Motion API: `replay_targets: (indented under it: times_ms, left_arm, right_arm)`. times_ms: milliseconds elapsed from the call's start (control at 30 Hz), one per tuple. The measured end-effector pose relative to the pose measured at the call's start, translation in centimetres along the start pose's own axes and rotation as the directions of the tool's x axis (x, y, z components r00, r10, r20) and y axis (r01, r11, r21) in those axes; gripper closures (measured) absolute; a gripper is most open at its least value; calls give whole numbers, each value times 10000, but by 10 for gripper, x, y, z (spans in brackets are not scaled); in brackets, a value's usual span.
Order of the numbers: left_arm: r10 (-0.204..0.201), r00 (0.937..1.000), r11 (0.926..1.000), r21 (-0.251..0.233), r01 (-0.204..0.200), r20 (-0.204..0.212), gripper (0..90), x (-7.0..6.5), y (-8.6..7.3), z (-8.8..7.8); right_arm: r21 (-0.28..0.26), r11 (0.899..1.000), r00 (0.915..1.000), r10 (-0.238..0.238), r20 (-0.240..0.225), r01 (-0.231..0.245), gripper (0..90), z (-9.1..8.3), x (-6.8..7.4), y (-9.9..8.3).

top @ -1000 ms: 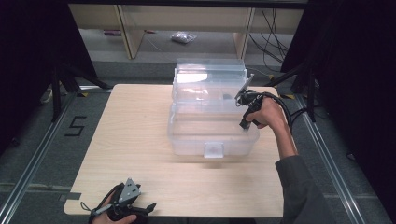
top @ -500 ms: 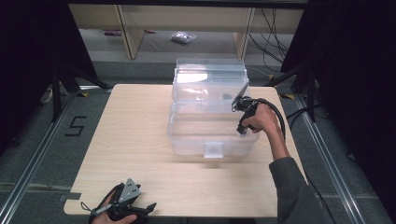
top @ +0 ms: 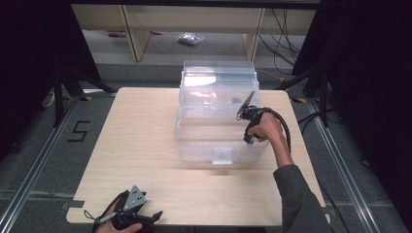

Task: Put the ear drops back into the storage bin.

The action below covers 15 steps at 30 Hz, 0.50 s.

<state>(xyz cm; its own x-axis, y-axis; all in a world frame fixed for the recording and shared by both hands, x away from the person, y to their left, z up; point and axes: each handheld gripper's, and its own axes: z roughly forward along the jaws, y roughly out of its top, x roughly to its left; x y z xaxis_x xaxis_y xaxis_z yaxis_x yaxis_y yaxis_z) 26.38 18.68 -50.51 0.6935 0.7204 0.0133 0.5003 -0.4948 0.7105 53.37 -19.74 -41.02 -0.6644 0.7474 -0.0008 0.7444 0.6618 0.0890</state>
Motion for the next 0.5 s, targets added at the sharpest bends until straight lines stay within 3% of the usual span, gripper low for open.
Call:
replay_targets:
  times_ms: [33,67,100,433,467,500]
  left_arm:
    - [8,10000,10000,-1,-8,-4,149,0,0,0]
    - [-2,10000,10000,-13,2,14,148,0,0,0]
    - [-10,10000,10000,-33,10,26,149,0,0,0]
    - [3,10000,10000,-18,-3,31,148,0,0,0]
    - [1,10000,10000,-7,-1,27,148,0,0,0]
    - [1,10000,10000,-7,-1,27,148,0,0,0]
  right_arm:
    - [-45,10000,9999,38,-96,-38,603,2,0,0]
    - [-104,9975,9976,-695,18,696,603,4,-5,1]
    - [103,9997,9996,229,-156,-228,603,4,2,1]
    - [34,9997,9997,-236,-18,236,603,14,-4,0]
    - [195,9996,9997,187,-168,-183,602,13,0,2]
    - [195,9996,9997,187,-168,-183,602,13,0,2]
